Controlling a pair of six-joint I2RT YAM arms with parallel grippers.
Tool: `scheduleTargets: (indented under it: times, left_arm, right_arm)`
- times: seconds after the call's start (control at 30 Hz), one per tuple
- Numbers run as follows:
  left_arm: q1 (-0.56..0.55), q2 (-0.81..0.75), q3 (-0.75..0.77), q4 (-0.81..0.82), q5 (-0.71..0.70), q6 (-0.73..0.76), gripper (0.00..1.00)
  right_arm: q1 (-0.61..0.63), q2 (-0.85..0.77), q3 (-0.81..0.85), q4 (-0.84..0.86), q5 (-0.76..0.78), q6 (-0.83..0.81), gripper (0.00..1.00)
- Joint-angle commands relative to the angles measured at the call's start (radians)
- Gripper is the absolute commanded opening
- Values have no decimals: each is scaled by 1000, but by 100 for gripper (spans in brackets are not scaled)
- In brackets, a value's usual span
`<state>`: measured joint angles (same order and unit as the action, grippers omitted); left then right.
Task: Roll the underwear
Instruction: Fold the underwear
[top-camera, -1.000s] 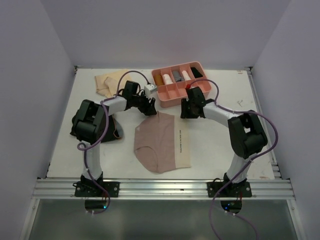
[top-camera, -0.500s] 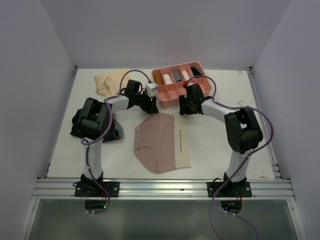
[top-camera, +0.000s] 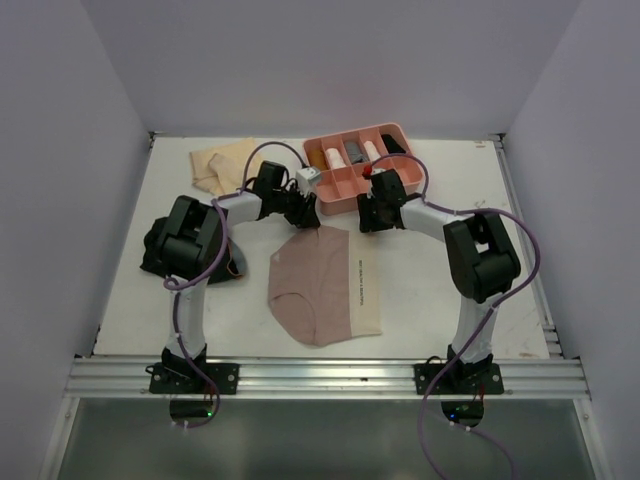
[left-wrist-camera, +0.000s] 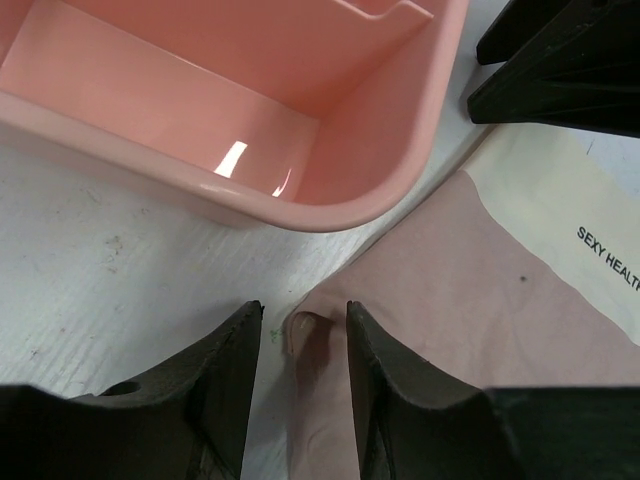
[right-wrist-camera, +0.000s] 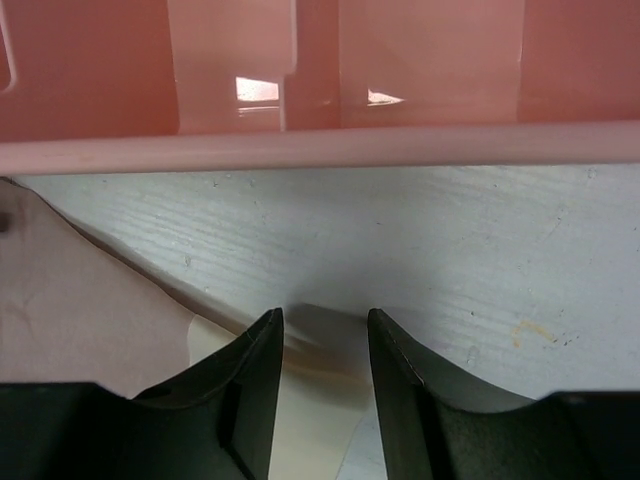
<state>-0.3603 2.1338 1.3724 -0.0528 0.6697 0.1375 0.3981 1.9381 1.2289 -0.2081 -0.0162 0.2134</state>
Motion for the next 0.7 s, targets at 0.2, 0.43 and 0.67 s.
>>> scheduleTargets:
  times: [0.2, 0.43, 0.67]
  left_arm:
    - [-6, 15, -23, 19, 8, -29, 40]
    - [-6, 18, -22, 13, 5, -29, 39]
    - [-6, 18, -26, 8, 4, -24, 39]
  right_arm:
    - [-5, -51, -54, -11, -2, -40, 50]
    - [-48, -96, -83, -14, -47, 7, 52]
    - [-96, -87, -108, 2, -125, 67, 49]
